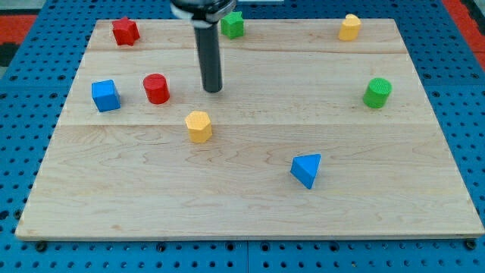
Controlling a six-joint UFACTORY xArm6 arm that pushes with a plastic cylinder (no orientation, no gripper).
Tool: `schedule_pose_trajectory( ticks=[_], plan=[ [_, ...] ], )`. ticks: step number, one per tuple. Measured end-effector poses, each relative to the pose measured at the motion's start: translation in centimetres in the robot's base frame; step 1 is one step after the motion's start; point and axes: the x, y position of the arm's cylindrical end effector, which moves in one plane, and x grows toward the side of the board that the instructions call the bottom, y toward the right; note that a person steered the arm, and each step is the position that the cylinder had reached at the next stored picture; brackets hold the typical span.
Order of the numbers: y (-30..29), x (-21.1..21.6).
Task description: Move the red circle to the yellow hexagon
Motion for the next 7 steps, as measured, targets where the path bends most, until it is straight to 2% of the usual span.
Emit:
schedule_pose_trajectory(
  ticks=[1, 2, 3, 4, 5, 6, 7],
  plan=[
    [-7.2, -2.2],
    [-11.1, 2.8],
    [-10.0, 5.7],
    [-8.2, -0.1],
    [-5.5, 2.6],
    [-11.5, 8.6],
    [-11.6, 10.2]
  ],
)
